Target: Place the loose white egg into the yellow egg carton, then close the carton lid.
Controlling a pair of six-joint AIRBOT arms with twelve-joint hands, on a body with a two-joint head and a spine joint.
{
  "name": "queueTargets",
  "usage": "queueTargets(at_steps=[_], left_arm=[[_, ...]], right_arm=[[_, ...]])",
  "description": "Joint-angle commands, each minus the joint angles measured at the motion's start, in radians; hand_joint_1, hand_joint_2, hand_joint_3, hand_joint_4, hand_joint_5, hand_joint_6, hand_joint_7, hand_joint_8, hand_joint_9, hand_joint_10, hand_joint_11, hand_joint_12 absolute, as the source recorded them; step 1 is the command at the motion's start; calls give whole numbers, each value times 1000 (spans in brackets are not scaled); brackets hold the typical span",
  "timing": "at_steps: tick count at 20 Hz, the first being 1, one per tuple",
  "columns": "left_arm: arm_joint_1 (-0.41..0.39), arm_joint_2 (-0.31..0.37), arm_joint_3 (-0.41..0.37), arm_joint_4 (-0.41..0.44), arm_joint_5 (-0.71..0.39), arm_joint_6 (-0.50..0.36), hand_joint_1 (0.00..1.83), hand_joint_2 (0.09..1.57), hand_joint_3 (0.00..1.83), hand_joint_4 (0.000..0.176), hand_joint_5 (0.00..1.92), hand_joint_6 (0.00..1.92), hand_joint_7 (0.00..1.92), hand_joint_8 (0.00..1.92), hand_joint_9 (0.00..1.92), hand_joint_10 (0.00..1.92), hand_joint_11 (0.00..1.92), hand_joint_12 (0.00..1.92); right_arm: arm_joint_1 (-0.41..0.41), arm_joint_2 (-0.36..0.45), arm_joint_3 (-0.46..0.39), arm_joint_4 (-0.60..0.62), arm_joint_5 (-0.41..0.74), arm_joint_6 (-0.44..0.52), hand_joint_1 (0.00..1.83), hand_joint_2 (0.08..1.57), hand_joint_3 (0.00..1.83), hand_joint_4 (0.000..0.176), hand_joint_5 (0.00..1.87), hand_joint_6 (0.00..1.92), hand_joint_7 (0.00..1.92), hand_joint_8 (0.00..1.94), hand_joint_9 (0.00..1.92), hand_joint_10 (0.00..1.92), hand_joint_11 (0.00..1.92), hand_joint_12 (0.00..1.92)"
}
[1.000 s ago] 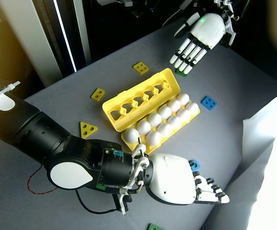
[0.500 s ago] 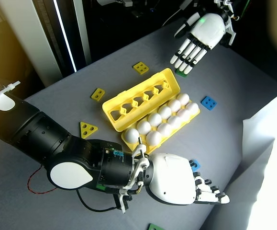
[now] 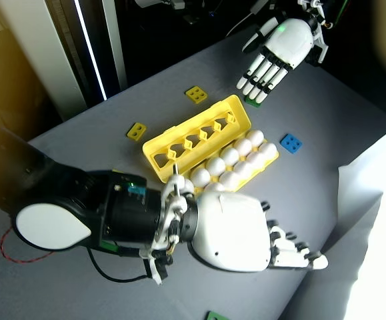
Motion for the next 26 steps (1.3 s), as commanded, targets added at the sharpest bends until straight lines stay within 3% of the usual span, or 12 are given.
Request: queueTargets(at_steps=[1, 4, 5, 7, 10, 12, 13, 17, 19, 22, 25, 26], left_arm=[[-7, 19, 0, -66, -51, -2, 0, 1364, 1, 0, 218, 2, 232, 3, 188, 1, 0, 285], [-7, 19, 0, -66, -51, -2, 0, 1368, 2, 0, 184, 1, 192, 0, 147, 1, 0, 257], [-7, 19, 0, -66, -50, -2, 0, 1370, 3, 0, 125, 2, 132, 7, 93, 1, 0, 122], [-7, 20, -1, -66, -50, -2, 0, 1369, 0, 0, 197, 8, 204, 5, 161, 1, 0, 282], [-7, 20, -2, -66, -50, -2, 0, 1370, 0, 0, 198, 2, 203, 4, 160, 5, 0, 249], [-7, 20, -2, -66, -50, -2, 0, 1367, 0, 0, 193, 0, 191, 0, 151, 1, 0, 245], [-8, 20, -2, -66, -50, -2, 0, 1365, 0, 0, 217, 3, 213, 3, 173, 4, 0, 322], [-9, 20, -2, -66, -50, -2, 0, 1368, 0, 0, 203, 8, 197, 6, 159, 5, 0, 279], [-9, 20, -4, -66, -50, -2, 0, 1373, 2, 0, 208, 5, 202, 4, 166, 4, 0, 287], [-10, 20, -5, -66, -50, -2, 0, 1373, 1, 0, 163, 2, 159, 5, 121, 1, 0, 161], [-11, 20, -6, -66, -50, -4, 0, 1367, 0, 0, 223, 4, 227, 7, 192, 6, 0, 317], [-12, 20, -6, -66, -50, -5, 0, 1368, 0, 0, 206, 1, 212, 2, 175, 1, 0, 305]], right_arm=[[16, 27, -4, 38, 72, 23, 1093, 1016, 2, 149, 1202, 619, 505, 3, 273, 6, 0, 0], [20, 87, -82, 38, 52, 115, 1099, 1012, 0, 143, 1220, 587, 500, 0, 300, 8, 0, 0], [14, 104, -100, 38, 49, 151, 1090, 1019, 1, 155, 1198, 624, 499, 0, 295, 3, 0, 0], [-1, 127, -123, 37, 49, 220, 1081, 1022, 1, 173, 1187, 643, 542, 11, 312, 8, 0, 0], [-39, 133, -123, 37, 49, 262, 1094, 1020, 0, 139, 1198, 625, 540, 0, 340, 7, 0, 0], [-62, 132, -123, 37, 50, 279, 1094, 1021, 1, 137, 1195, 629, 530, 0, 330, 3, 0, 0], [-77, 129, -123, 37, 50, 288, 1079, 1029, 2, 166, 1169, 673, 551, 4, 323, 1, 0, 0], [-127, 120, -124, 38, 68, 299, 1090, 1028, 0, 133, 1175, 669, 528, 0, 333, 5, 0, 0], [-140, 116, -124, 38, 81, 299, 1079, 1031, 1, 162, 1165, 682, 535, 2, 328, 2, 0, 0], [-142, 110, -124, 38, 82, 299, 1070, 1037, 1, 176, 1147, 712, 551, 4, 342, 6, 0, 0], [-150, 106, -124, 70, 85, 299, 1089, 1029, 0, 135, 1173, 671, 576, 4, 345, 3, 0, 0], [-156, 106, -124, 95, 85, 299, 1083, 1033, 1, 147, 1162, 688, 558, 2, 329, 3, 0, 0]])
